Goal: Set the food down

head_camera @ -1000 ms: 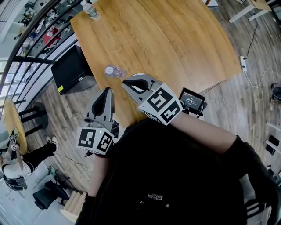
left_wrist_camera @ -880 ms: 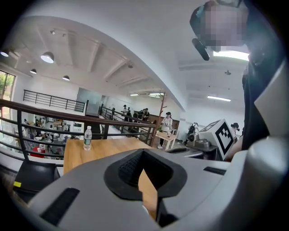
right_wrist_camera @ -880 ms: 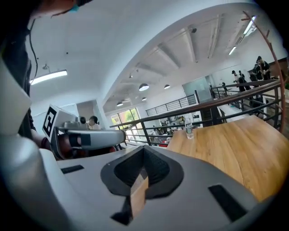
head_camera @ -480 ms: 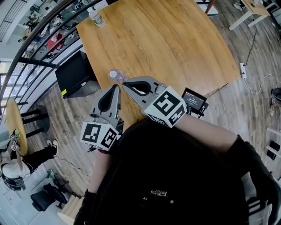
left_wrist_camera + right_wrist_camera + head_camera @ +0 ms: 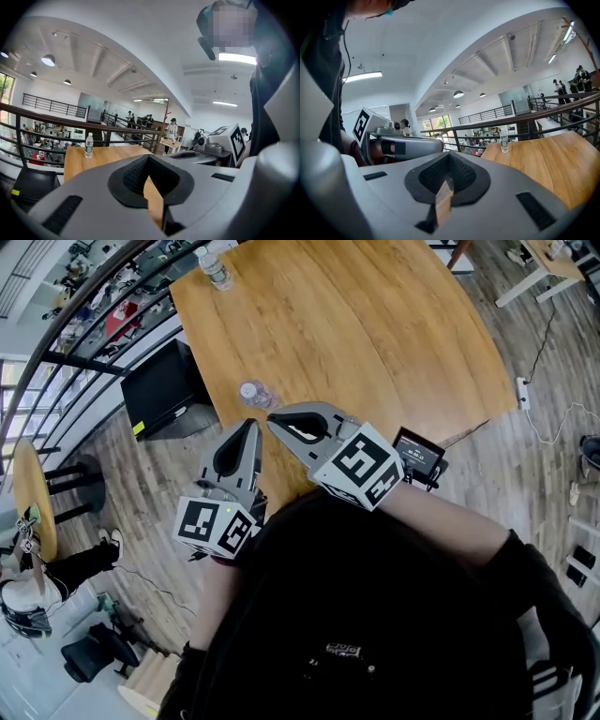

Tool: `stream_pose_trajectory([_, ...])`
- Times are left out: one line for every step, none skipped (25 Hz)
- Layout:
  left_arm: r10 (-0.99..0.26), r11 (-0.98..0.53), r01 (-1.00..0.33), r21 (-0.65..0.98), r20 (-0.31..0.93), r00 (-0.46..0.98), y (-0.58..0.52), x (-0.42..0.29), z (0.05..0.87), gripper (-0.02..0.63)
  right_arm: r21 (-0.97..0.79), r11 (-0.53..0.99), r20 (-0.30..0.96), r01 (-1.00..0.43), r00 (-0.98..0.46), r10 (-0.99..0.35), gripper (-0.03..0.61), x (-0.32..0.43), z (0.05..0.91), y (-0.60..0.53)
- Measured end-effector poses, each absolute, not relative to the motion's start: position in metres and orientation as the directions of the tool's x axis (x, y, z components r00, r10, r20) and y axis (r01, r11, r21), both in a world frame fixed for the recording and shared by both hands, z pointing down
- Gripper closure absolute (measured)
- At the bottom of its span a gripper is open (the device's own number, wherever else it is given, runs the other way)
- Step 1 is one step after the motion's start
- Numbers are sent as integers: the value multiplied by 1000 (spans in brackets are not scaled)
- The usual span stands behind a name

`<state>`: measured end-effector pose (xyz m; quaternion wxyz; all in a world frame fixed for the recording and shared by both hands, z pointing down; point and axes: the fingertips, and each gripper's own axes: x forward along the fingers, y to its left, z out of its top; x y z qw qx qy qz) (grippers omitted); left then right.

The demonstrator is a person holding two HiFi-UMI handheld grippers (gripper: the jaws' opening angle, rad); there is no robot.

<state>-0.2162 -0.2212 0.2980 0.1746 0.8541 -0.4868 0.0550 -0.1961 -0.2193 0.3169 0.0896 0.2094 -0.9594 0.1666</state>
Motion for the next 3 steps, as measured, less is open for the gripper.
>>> stream_pose_trajectory([-814, -463, -852, 244, 264, 518, -221, -218, 298, 609, -280, 858, 242, -431, -896, -371, 560, -198, 317, -219])
stream_pose_trajectory([-815, -462, -853, 244, 264, 517, -221, -220, 298, 609, -278, 859, 243, -430, -897, -370, 561, -199, 317, -219])
stream_pose_trajectory([-815, -460, -854, 244, 264, 515, -221, -222, 298, 609, -276, 860, 244, -430, -897, -370, 561, -201, 317, -219])
